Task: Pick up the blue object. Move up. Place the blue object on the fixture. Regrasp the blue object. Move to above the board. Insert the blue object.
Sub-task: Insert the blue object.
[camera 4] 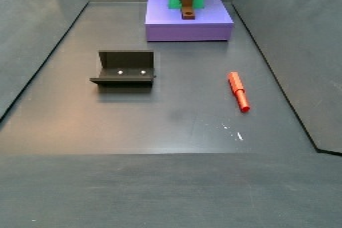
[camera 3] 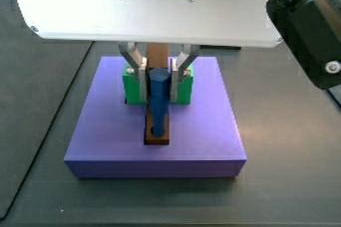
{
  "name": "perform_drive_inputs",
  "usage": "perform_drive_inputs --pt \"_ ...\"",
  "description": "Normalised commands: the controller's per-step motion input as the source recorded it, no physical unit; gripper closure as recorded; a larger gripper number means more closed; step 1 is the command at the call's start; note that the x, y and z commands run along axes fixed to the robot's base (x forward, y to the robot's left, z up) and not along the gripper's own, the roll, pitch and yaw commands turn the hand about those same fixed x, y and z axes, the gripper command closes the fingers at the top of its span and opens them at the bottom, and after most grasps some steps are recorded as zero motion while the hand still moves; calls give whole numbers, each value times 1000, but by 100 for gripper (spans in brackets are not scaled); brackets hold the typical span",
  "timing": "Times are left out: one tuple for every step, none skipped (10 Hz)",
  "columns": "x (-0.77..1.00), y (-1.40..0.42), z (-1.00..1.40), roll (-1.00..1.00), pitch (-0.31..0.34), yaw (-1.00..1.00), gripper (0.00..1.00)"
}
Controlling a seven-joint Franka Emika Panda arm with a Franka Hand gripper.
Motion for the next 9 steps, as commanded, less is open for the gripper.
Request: perform_drive_inputs --pt "-80 131 -51 0 0 0 100" --pt "-37 100 -29 -3 0 0 100" --pt "0 86 -17 -21 7 0 100" --pt "0 26 0 -34 11 0 100" --pt "0 0 0 -41 6 0 100" --pt "-14 0 -40 -40 0 0 100" --pt "0 0 -160 -24 0 0 100" --pt "31 0 -286 0 0 46 100" --pt "183 0 -369 0 10 97 100"
